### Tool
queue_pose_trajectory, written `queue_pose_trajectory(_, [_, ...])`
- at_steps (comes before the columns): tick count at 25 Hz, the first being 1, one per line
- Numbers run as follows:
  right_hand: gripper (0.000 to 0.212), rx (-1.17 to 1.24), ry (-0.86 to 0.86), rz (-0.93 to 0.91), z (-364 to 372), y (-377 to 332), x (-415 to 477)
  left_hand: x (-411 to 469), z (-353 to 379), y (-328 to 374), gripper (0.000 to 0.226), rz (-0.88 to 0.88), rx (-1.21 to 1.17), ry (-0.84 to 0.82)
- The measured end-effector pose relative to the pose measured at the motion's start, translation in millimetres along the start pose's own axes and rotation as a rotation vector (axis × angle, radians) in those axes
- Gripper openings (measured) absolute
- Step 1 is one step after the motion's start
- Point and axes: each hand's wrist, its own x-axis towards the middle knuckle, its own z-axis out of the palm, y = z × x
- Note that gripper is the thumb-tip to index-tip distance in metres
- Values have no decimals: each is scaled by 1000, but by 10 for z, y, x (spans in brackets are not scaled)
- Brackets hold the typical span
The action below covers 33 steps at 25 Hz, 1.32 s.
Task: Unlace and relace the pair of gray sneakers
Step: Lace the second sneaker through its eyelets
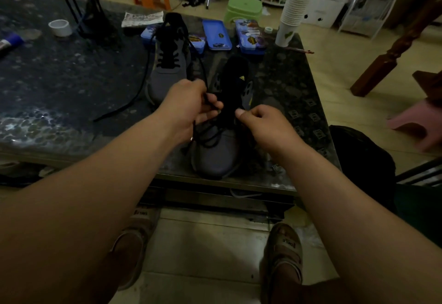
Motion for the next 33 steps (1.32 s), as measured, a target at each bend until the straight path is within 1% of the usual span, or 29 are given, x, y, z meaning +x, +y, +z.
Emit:
queue_pose_trajectory(2, [21, 177, -61, 105, -51, 23, 13, -19, -16, -64, 3, 187, 467, -30])
queue_pose_trajectory(4, [10, 177, -132, 142, -108, 37, -44, -37, -46, -87, 9, 354, 885, -118])
queue_pose_trajectory(5, [10, 162, -138, 135, -125, 45, -78, -30, -61, -93, 9, 424, 1057, -170])
queue_pose_trajectory(7, [11, 221, -79, 84, -151, 64, -120, -30, -74, -94, 9, 520, 1295, -235])
queue_pose_trajectory(9, [9, 296, -39, 26, -142, 65, -126, -1, -95, -105, 9, 561, 1387, -282])
queue_pose_trajectory(11, [8, 324, -42, 2, -90, 65, -101, 35, -102, -109, 9, 570, 1432, -328])
queue_pose_trajectory(13, [9, 327, -42, -4, -35, 64, -73, 49, -105, -96, 9, 576, 1407, -344])
queue_pose_trajectory(17, [14, 348, -33, 55, 0, 33, -33, 7, -118, -55, 13, 573, 1266, -270])
queue_pose_trajectory(19, [22, 328, -28, 80, 19, 6, -17, 14, -118, -49, 15, 490, 1200, -235])
queue_pose_trajectory(21, [28, 273, 7, 76, 59, -13, 15, 54, -120, -42, 19, 335, 989, -171])
queue_pose_trajectory(23, [31, 209, 32, 74, 95, -28, 28, 70, -117, -40, 32, 155, 667, -98])
queue_pose_trajectory(25, [32, 236, 26, 105, 102, -46, 24, 26, -113, -48, 40, -17, 339, -59])
queue_pose_trajectory(26, [33, 282, 10, 128, 91, -59, 18, 15, -119, -51, 40, -58, 251, -54])
queue_pose_trajectory(27, [31, 332, -16, 150, 77, -72, 5, 5, -126, -38, 35, -53, 255, -56])
queue_pose_trajectory(28, [26, 369, -44, 171, 61, -79, -9, 17, -136, -27, 28, -11, 333, -67])
queue_pose_trajectory(30, [12, 380, -89, 201, 17, -80, -41, 34, -146, 2, 12, 143, 603, -106])
queue_pose_trajectory(31, [8, 352, -109, 214, -11, -74, -68, 26, -142, 22, 5, 218, 757, -139])
queue_pose_trajectory(32, [8, 308, -133, 223, -30, -76, -103, 18, -138, 30, 7, 283, 915, -183])
queue_pose_trajectory(33, [9, 258, -156, 221, -48, -70, -134, 0, -126, 23, 15, 334, 1071, -228])
